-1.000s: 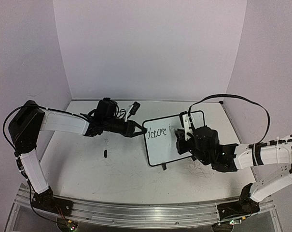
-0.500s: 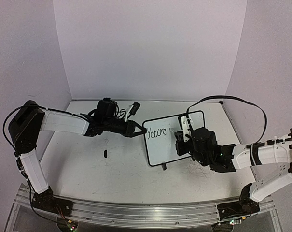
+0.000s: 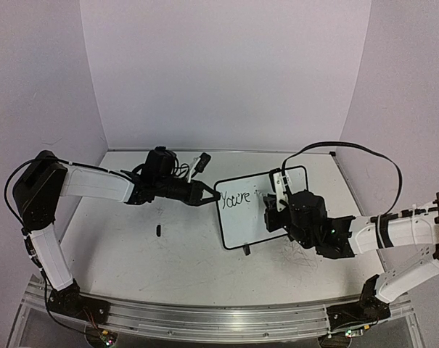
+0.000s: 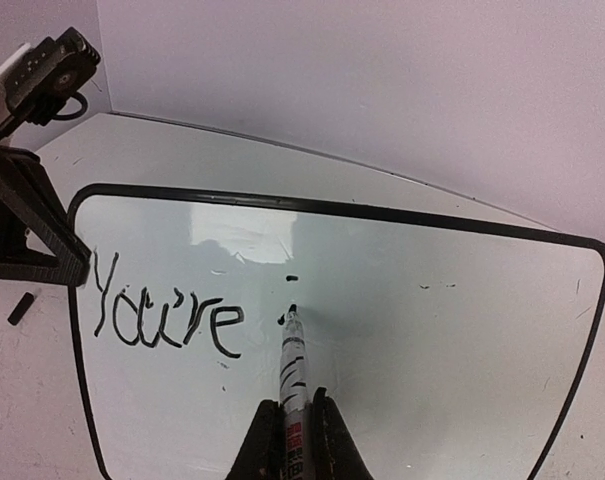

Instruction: Write a sentence on the whiteboard

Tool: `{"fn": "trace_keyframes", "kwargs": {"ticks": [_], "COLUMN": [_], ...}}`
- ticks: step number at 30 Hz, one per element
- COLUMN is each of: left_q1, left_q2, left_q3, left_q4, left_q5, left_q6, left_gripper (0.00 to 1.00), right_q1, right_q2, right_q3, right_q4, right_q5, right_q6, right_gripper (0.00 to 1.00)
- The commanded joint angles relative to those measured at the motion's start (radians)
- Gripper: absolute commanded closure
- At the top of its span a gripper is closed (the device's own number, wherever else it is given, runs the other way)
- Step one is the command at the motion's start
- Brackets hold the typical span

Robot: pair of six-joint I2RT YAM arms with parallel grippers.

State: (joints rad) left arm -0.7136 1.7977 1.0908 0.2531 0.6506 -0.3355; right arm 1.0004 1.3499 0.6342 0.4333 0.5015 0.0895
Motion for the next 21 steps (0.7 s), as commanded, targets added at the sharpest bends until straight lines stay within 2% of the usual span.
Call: {"fn": "trace_keyframes", "kwargs": {"ticks": [1, 13, 21], "left_q1": [0.012, 0.011, 0.011], "left_q2": [-0.038, -0.036, -0.04], "left_q3": [-0.006, -0.005, -0.005], "left_q4": [-0.042, -0.043, -0.043], "left_q5": [-0.06, -0.057, -0.057], "left_q6": [0.03, 0.03, 0.03], "left_gripper": [1.0, 1.0, 1.0], "right_q1": [0.002, 0.003, 0.002], "right_q2": [0.007, 0.031, 0.045], "right_q3": [0.04, 0.054, 0.064], "right_q4": [0.039, 0.038, -0.019], "right_q5": [0.025, 0.026, 0.04], "right_q6": [-0.01, -0.019, 0.017], "right_gripper": [1.0, 1.0, 1.0]}}
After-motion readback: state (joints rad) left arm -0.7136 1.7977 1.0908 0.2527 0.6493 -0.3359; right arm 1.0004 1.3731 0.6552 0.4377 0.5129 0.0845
